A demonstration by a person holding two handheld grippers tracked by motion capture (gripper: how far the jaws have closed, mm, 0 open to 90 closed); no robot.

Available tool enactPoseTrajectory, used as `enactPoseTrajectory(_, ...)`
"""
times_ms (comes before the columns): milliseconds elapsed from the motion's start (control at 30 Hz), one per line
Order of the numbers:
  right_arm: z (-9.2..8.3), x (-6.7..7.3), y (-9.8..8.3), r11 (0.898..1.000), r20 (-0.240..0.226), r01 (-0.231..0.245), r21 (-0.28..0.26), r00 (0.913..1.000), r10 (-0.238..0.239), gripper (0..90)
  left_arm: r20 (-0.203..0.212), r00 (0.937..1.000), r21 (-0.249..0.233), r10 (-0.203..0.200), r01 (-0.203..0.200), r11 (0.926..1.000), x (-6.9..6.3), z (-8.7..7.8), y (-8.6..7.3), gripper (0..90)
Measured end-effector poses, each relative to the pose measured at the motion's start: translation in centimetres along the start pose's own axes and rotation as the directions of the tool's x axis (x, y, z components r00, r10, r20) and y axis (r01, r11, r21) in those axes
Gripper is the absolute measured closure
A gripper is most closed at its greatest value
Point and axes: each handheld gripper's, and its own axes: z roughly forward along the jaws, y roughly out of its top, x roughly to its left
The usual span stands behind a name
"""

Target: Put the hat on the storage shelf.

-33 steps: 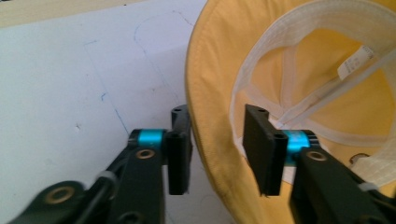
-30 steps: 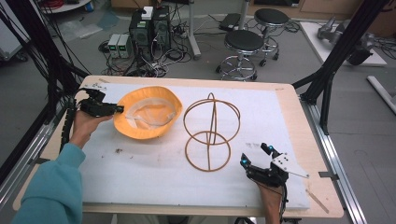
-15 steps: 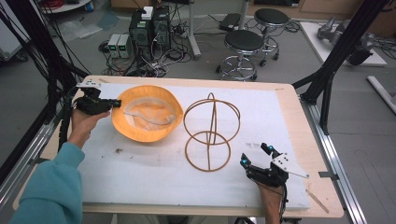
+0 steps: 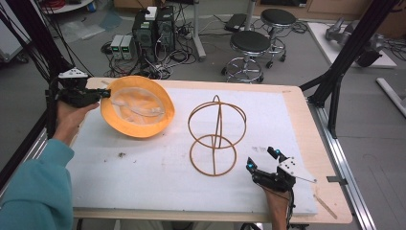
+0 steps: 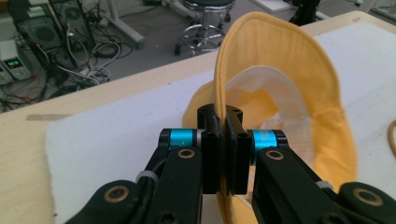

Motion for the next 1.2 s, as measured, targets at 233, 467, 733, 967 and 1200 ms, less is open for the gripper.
enactPoseTrajectory(233,0.0,0.0,0.0,1.0,-0.002,-0.001,0.0,1.0,0.001,10.8,-0.024,0.9997,-0.015,-0.003,0.003,0.9999,0.9,-0.3,0.5,86.3)
enactPoseTrajectory(467,0.0,0.0,0.0,1.0,-0.002,-0.003,-0.002,1.0,0.003,10.7,-0.046,0.9982,-0.016,0.037,-0.038,0.9991,1.1,-0.8,1.4,86.3)
enactPoseTrajectory(733,0.0,-0.1,0.0,1.0,-0.002,-0.002,0.0,1.0,0.002,10.7,0.011,0.9993,-0.025,0.036,-0.036,0.999,-0.1,-0.6,0.9,86.4)
enactPoseTrajectory(967,0.0,0.0,0.0,1.0,0.0,-0.002,0.001,1.0,0.002,10.8,0.108,0.9941,-0.047,0.012,-0.007,0.9989,-1.7,-0.6,0.1,86.3)
enactPoseTrajectory(1200,0.0,0.0,0.0,1.0,0.0,0.001,0.005,1.0,-0.001,10.8,0.176,0.9842,-0.059,0.024,-0.014,0.9982,-4.2,-0.1,-0.3,86.2)
